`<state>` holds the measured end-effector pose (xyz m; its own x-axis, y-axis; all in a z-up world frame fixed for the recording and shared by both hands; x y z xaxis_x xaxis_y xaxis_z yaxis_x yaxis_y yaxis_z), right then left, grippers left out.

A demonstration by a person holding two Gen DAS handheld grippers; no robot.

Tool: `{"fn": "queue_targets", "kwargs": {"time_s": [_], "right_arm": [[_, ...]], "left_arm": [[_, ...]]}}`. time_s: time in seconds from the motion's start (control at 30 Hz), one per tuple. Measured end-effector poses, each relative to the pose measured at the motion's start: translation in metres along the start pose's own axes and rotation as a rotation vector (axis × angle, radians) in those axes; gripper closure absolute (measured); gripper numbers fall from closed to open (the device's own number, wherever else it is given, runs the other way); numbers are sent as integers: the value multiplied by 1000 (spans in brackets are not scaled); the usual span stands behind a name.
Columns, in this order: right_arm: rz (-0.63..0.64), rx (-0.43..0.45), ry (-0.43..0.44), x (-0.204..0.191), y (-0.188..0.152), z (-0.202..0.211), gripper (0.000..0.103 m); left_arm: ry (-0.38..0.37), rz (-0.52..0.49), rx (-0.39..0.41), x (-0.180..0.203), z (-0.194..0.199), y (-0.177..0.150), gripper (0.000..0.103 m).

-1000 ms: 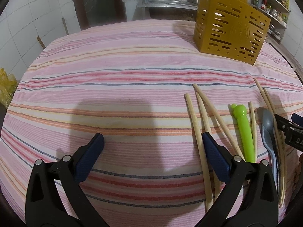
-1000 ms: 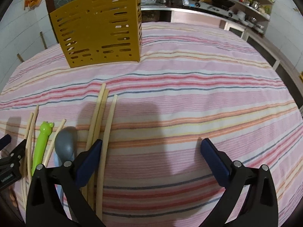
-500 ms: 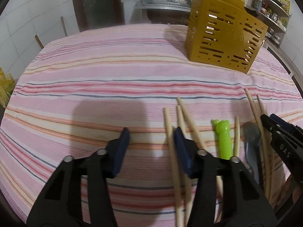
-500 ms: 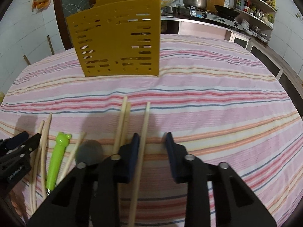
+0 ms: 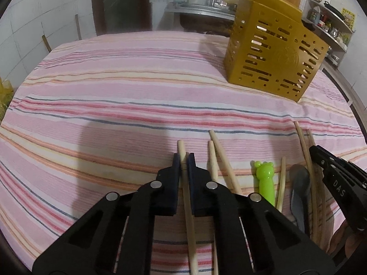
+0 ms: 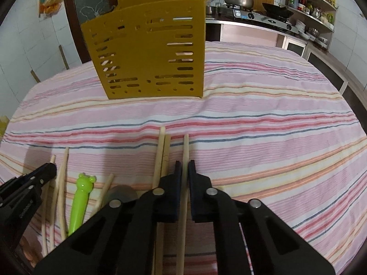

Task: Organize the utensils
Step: 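Lift the held chopsticks with both tools and carry them over the yellow caddy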

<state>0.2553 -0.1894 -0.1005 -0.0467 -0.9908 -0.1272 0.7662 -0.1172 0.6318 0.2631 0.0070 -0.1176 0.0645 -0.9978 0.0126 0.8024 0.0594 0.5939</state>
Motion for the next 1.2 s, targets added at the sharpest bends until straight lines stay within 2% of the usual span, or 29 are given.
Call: {"fn": "queue_targets", "kwargs": {"time_s": [0.17, 0.47, 0.63, 0.8, 0.9, 1.2], "right_arm": [[-14, 53, 26, 2, 2, 17, 97], [3, 225, 89, 1, 10, 74, 97], [14, 336, 106, 0, 12, 106, 97], [36, 405, 112, -4, 7, 131, 97], [43, 432, 116, -4, 4, 139, 97], [26, 457, 128, 3, -6, 156, 97]], "left_arm": [[-27, 5, 45, -1, 14, 3, 98], [-54, 18, 282, -5, 86, 17, 98], [-29, 2, 403, -7, 122, 11, 98], [-55, 32, 435, -15, 143, 5, 98], [-46, 33, 457, -20, 151, 0, 98], [-47, 50, 510, -32, 172, -12, 98]]}}
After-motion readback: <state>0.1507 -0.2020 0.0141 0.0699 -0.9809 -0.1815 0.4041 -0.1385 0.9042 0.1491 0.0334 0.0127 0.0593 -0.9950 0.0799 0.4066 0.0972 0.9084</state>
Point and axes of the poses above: each gripper's, at about its wrist camera, not at the fingertips, and z roughly against the way its jaws point, x to its right, y to its top, the point moved 7 cm from there along -z, roughly the way its jaws point, and after that the axes turned 5 degrees about y, right-handed, at the moved point
